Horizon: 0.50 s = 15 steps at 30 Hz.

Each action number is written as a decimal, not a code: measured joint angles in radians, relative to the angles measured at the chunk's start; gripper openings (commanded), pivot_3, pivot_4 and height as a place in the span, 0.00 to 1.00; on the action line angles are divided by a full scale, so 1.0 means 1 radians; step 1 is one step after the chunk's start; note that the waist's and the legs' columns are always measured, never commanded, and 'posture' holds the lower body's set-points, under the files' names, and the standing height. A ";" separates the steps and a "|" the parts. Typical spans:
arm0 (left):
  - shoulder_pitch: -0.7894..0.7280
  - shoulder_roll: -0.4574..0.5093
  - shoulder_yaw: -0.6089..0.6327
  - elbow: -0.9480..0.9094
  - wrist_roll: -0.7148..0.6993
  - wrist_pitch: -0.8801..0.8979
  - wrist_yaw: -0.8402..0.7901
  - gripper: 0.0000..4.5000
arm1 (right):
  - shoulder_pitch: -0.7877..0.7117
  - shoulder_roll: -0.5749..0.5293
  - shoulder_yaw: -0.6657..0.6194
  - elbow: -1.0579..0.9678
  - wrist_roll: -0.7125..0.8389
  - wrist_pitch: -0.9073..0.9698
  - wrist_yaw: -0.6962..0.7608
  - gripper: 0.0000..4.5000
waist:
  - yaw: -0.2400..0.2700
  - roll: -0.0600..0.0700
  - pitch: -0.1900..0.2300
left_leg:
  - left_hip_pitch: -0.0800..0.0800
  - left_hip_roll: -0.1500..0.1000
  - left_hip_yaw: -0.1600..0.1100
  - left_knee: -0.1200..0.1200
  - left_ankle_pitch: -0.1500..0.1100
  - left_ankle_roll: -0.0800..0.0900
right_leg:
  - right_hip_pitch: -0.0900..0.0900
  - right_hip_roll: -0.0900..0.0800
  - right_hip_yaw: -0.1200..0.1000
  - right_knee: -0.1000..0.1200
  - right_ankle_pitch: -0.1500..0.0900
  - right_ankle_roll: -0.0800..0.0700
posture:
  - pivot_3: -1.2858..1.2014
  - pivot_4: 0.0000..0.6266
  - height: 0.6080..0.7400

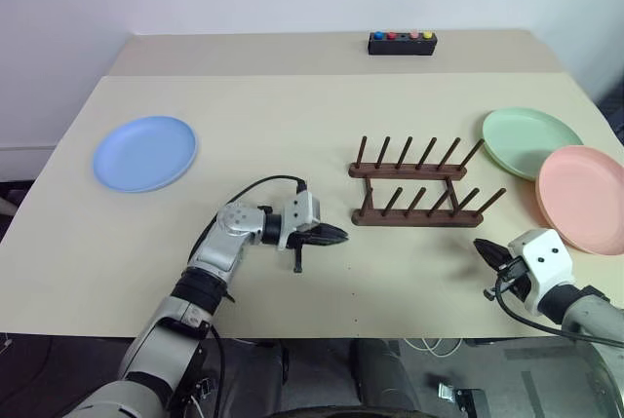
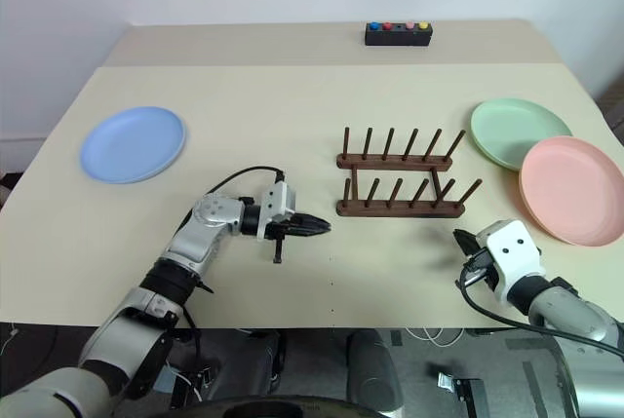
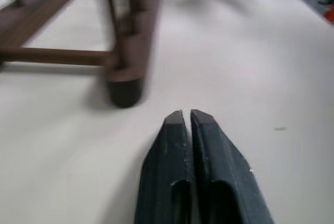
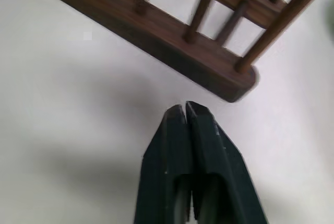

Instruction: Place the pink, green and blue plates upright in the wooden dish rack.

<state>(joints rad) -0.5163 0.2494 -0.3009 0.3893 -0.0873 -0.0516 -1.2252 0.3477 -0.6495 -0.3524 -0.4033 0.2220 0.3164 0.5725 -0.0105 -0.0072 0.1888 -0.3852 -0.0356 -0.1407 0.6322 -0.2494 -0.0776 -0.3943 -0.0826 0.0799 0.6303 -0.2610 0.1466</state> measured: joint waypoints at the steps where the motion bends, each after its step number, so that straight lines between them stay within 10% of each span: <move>1: 0.008 -0.001 -0.010 -0.024 0.006 0.018 0.009 0.01 | -0.014 -0.002 0.006 0.005 -0.011 0.007 -0.007 0.00 | 0.001 0.000 0.000 | 0.000 0.000 0.000 0.000 0.000 0.000 | 0.000 0.000 0.000 0.000 0.000 0.000 | 0.52 0.24 1.00; 15: 0.007 -0.080 -0.079 -0.080 0.067 0.114 0.186 0.01 | -0.185 -0.007 0.081 0.166 -0.105 0.047 -0.042 0.00 | 0.000 0.000 0.000 | 0.002 0.000 0.000 0.001 0.000 0.000 | 0.003 0.000 0.000 0.000 0.000 0.000 | 0.52 0.24 1.00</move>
<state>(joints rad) -0.5095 0.1697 -0.3802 0.3088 -0.0198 0.0623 -1.0391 0.1632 -0.6562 -0.2717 -0.2371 0.1172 0.3631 0.5305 -0.0109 -0.0075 0.1889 -0.3832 -0.0358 -0.1408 0.6327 -0.2494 -0.0776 -0.3918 -0.0827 0.0798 0.6299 -0.2609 0.1468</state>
